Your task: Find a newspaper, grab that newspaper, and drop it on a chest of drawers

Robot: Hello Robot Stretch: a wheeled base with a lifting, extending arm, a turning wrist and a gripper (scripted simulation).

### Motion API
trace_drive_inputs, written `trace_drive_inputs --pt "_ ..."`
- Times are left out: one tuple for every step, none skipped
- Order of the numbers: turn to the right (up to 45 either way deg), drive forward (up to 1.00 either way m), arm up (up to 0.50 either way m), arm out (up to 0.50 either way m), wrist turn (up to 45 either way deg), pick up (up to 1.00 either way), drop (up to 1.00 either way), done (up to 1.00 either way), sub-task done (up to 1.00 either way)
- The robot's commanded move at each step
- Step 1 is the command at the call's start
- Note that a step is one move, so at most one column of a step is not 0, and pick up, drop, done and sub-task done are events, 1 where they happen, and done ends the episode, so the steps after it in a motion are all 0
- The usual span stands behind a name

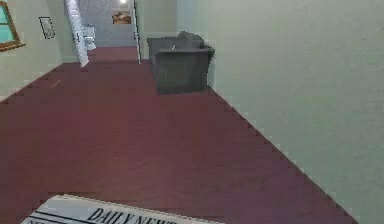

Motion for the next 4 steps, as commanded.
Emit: trace_drive_inputs --pt "-18.0 0.0 0.0 0.0 0.0 0.0 0.0 0.0 0.0" --pt "0.0 1.0 0.0 0.0 0.0 0.0 0.0 0.0 0.0" --pt "0.0 1.0 0.0 0.0 0.0 0.0 0.0 0.0 0.0" --pt "-3.0 0.0 0.0 0.0 0.0 0.0 0.0 0.0 0.0"
